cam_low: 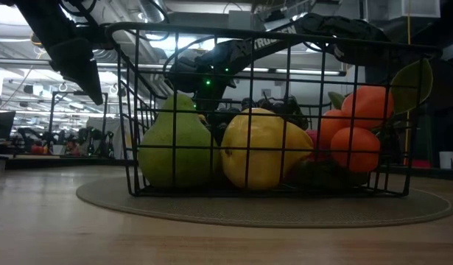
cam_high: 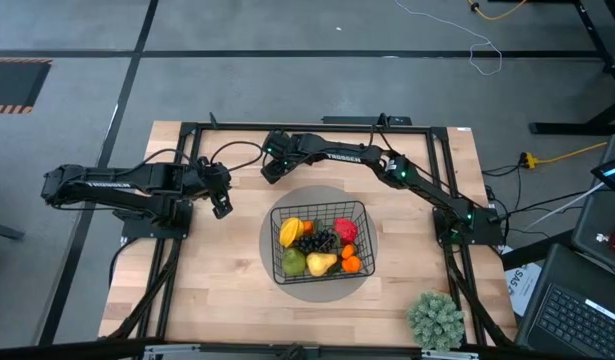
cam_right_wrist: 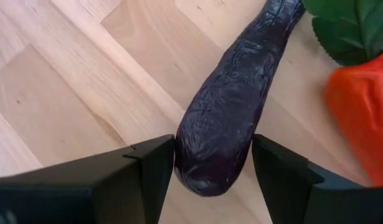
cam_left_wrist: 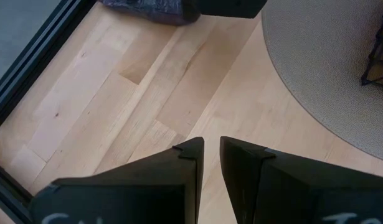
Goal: Build produce basket
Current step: Put the violet eggplant into the black wire basket
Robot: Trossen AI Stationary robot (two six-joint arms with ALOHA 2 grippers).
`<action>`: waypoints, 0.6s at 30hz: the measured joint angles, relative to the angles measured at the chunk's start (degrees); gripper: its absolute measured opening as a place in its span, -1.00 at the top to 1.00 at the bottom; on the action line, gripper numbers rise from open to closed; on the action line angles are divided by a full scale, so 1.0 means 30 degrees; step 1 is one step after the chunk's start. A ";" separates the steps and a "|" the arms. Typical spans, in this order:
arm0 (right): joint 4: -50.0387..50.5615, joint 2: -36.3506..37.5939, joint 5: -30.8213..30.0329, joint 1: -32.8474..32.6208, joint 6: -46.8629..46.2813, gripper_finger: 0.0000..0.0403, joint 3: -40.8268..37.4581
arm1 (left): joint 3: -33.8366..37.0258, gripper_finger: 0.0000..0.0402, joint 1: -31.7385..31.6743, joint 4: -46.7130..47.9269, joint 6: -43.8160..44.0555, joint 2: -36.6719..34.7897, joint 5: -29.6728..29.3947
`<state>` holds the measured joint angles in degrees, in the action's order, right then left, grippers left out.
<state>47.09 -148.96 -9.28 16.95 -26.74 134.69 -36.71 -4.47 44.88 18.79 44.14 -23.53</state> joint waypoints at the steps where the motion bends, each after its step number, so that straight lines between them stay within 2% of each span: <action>1: -0.0007 -0.0001 -0.0020 0.0000 -0.0014 0.00 0.0000 | -0.0007 0.79 -0.0007 0.0000 0.0000 0.0000 0.0000; 10: 0.0232 -0.0001 -0.0028 -0.0117 -0.0722 0.04 0.0000 | -0.0005 0.79 -0.0007 0.0000 0.0002 0.0000 0.0000; 18: 0.0408 0.0002 0.0045 -0.0242 -0.1003 0.37 -0.0004 | -0.0007 0.79 -0.0001 0.0000 0.0007 -0.0004 0.0002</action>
<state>48.31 -148.96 -9.15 16.22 -29.75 134.68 -36.73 -4.47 44.88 18.81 44.13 -23.52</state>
